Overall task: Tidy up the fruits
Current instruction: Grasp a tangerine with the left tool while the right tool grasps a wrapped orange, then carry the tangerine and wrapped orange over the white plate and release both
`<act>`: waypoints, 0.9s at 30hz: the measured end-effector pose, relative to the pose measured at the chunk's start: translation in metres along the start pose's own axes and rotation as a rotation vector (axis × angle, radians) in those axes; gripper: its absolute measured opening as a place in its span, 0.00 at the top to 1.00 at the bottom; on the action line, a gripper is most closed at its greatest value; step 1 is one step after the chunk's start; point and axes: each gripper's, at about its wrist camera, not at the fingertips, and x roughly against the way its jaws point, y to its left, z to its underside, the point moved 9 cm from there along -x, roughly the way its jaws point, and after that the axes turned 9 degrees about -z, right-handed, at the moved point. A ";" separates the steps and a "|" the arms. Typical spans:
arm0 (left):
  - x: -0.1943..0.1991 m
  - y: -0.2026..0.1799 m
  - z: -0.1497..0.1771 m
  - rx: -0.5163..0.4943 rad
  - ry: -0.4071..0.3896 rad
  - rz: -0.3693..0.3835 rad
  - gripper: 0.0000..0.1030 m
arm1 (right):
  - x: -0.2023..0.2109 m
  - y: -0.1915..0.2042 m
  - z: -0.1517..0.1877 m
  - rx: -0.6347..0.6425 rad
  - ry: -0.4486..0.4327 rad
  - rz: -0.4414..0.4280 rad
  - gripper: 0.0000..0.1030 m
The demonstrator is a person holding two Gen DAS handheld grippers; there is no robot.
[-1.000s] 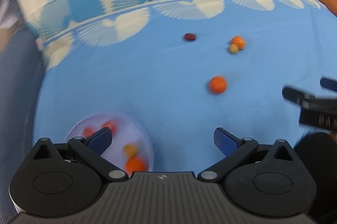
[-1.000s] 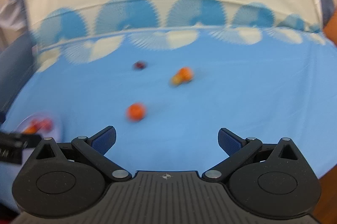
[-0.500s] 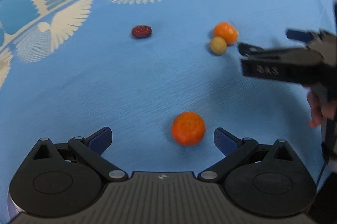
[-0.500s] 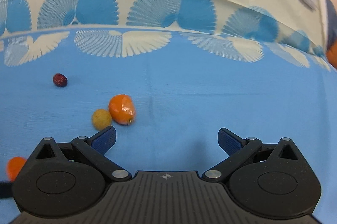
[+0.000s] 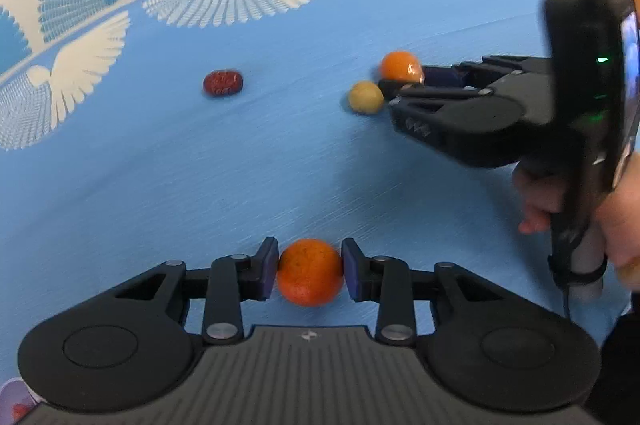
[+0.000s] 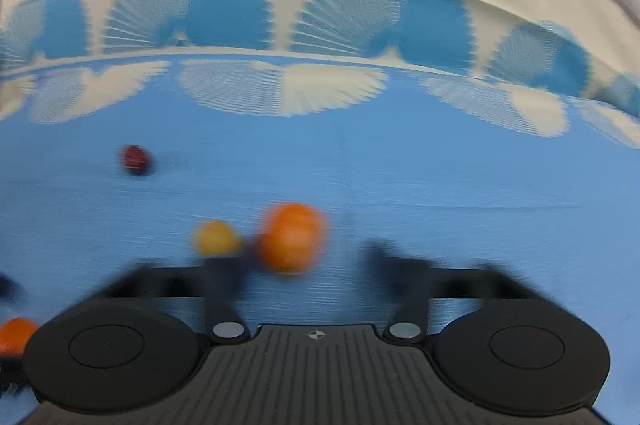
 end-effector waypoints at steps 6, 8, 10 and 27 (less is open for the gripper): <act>0.041 0.027 0.006 0.047 -0.030 -0.008 0.63 | 0.043 -0.035 -0.004 -0.145 0.021 0.243 0.69; 0.064 0.042 0.015 0.065 -0.041 -0.030 0.63 | 0.072 -0.046 -0.007 -0.213 -0.011 0.265 0.69; 0.092 0.054 0.025 0.081 -0.046 -0.056 0.63 | 0.105 -0.043 -0.012 -0.218 -0.051 0.269 0.68; 0.272 0.177 0.192 0.343 0.043 -0.282 0.63 | 0.295 0.205 0.001 -0.095 -0.109 -0.228 0.68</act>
